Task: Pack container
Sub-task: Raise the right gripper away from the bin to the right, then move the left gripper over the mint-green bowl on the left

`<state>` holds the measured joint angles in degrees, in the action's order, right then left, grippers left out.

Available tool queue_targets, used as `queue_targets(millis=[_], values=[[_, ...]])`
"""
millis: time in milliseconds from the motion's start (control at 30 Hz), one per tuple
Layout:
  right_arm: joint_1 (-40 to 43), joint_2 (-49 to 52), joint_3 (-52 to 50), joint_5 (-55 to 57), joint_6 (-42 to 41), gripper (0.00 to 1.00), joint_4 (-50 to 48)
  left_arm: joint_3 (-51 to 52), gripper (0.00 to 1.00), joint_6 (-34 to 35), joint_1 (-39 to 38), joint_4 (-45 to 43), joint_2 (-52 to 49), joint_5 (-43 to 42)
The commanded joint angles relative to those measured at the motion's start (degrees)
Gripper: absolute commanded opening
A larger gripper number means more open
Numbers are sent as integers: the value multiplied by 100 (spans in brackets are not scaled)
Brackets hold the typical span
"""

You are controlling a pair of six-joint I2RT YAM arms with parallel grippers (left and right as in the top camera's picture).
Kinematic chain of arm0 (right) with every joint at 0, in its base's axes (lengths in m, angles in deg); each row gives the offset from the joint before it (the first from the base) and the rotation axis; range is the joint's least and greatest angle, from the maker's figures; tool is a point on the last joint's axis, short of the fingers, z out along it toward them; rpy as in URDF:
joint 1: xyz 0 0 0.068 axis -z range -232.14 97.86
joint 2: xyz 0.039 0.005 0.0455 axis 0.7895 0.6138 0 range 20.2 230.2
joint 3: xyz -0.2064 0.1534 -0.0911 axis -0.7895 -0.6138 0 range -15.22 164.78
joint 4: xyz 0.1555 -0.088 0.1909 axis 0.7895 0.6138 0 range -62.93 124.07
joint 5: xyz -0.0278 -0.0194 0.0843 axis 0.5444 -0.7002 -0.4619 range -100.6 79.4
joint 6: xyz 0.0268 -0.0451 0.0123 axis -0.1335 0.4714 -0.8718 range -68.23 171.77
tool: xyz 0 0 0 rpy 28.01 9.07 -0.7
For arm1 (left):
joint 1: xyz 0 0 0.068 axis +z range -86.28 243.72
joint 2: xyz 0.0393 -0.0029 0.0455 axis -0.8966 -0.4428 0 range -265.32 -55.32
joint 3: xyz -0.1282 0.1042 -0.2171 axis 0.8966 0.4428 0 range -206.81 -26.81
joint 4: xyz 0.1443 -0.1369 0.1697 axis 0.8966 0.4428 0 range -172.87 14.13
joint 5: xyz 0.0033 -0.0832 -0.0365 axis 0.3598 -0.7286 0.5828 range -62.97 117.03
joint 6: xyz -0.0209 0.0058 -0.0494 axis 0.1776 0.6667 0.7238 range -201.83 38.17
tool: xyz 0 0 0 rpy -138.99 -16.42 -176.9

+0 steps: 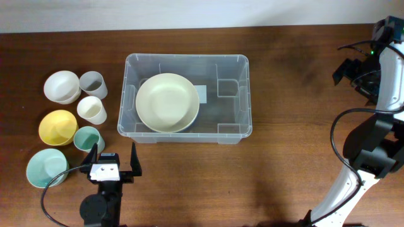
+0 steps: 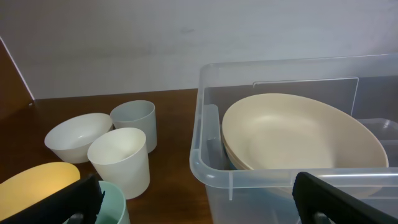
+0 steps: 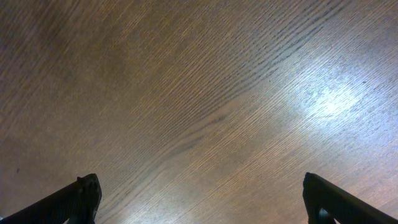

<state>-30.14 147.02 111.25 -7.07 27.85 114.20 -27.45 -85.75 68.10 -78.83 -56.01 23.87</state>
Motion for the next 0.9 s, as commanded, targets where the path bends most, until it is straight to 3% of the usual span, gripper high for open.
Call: queue_targets(millis=[0, 167, 467, 700, 767, 867], values=[[15, -2, -26, 9, 11, 99, -2, 13, 100, -92, -22, 35, 35, -2], [15, -2, -26, 9, 11, 99, -2, 13, 100, -179, -22, -254, 35, 426], [15, -2, -26, 9, 13, 99, -2, -103, 100, -243, -22, -1784, 33, -260], [15, -2, -26, 9, 13, 99, -2, -1497, 100, -330, -20, -1067, -612, 284], [15, -2, -26, 9, 11, 99, -2, -2332, 100, -739, -20, -669, -1320, 476], [15, -2, -26, 9, 11, 99, -2, -3464, 100, -778, 70, -44, -2389, 844]])
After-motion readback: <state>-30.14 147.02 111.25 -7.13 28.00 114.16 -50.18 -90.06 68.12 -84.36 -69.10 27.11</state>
